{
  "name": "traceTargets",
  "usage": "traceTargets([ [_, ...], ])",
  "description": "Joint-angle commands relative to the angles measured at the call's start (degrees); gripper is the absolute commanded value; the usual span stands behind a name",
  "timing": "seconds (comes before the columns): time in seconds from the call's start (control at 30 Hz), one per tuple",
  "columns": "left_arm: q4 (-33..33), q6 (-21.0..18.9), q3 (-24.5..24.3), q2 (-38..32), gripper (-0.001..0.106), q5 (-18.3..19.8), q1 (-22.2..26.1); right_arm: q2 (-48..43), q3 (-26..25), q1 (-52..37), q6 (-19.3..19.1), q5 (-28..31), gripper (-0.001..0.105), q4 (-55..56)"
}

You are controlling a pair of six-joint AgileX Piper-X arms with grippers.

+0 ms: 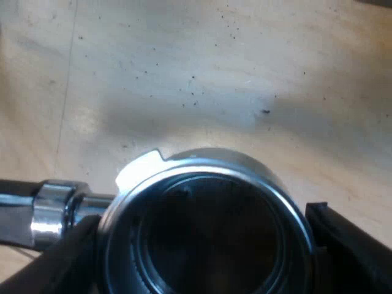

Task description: Put the handle in the coffee machine

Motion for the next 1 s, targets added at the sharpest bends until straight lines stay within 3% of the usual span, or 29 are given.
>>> traceTargets([
  [0.03, 0.1, 1.1, -0.1, 0.1, 0.0, 1.4, -0.2, -0.9, -0.4, 0.1, -2.1, -1.4, 0.0, -0.5],
  [0.23, 0.1, 1.1, -0.1, -0.8, 0.0, 1.6, -0.2, -0.9, -0.4, 0.1, -2.1, -1.0, 0.002, -0.9],
  [0.33, 0.1, 1.1, -0.1, -1.1, 0.0, 2.7, -0.2, -0.9, -0.4, 0.1, -2.2, -1.0, 0.021, -1.3],
  [0.4, 0.1, 1.1, -0.1, -1.0, 0.0, 3.0, -0.2, -0.9, -0.4, 0.1, -2.2, -1.0, 0.051, -2.4],
  [0.43, 0.1, 1.1, -0.1, -1.0, 0.0, 3.0, -0.2, -0.9, -0.4, 0.1, -2.2, -1.0, 0.057, -2.5],
  [0.47, 0.1, 1.1, -0.1, -1.0, 0.0, 3.0, -0.2, -0.9, -0.4, 0.1, -2.2, -1.0, 0.073, -3.6],
  [0.5, 0.1, 1.1, -0.1, -1.0, 0.0, 3.0, -0.2, -0.9, -0.4, 0.1, -2.2, -1.0, 0.083, -4.2],
  [0.57, 0.1, 1.1, -0.1, -1.0, 0.0, 3.0, -0.2, -0.9, -0.4, 0.1, -2.5, -0.6, 0.092, -5.4],
  [0.83, 1.3, 1.1, -0.1, -1.0, 0.0, 3.1, 0.1, -1.8, -0.4, 0.1, -2.5, 1.6, 0.096, -7.8],
  [0.97, 1.9, 1.1, -0.1, -1.1, 0.0, 3.1, 2.1, -3.5, -0.4, 0.1, -2.5, 5.0, 0.096, -7.9],
  [1.0, 2.1, 1.1, -0.1, -1.1, 0.0, 3.1, 3.8, -4.7, -0.4, 0.1, -2.5, 8.7, 0.096, -8.2],
])
